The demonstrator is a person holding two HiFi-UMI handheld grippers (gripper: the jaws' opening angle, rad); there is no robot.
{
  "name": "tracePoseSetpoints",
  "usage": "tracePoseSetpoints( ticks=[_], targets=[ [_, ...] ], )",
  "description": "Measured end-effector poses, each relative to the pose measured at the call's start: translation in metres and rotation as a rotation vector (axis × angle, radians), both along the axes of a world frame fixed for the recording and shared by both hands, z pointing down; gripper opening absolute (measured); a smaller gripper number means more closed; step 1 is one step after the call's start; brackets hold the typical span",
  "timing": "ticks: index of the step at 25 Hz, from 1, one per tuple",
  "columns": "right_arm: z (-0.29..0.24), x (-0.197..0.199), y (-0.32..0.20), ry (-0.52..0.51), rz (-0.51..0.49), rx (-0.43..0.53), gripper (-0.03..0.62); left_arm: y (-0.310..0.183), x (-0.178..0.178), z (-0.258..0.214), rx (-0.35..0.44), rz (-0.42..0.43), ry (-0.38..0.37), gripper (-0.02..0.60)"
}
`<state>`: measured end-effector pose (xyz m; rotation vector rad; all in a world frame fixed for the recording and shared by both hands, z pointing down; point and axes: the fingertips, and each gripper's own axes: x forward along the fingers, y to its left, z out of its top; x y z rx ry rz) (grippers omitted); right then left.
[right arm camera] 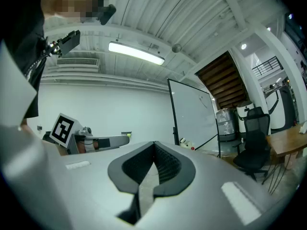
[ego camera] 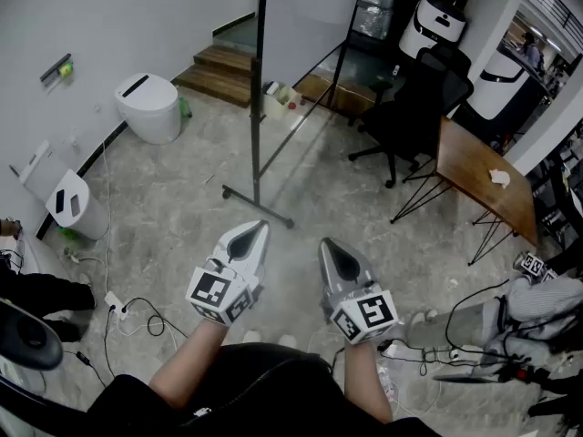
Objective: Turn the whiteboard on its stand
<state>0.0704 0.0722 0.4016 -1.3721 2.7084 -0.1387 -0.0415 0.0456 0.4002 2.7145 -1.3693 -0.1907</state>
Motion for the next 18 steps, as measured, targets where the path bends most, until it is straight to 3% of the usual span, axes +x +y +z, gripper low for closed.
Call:
tracePoseSetpoints(
  ticks=[18],
  targets=[
    [-0.010,0.021,-0.001,-0.009,0.056,0.040,0.009,-0.014,-0.022,-0.013,0.065,-0.093,-0.048,0.000]
  ],
)
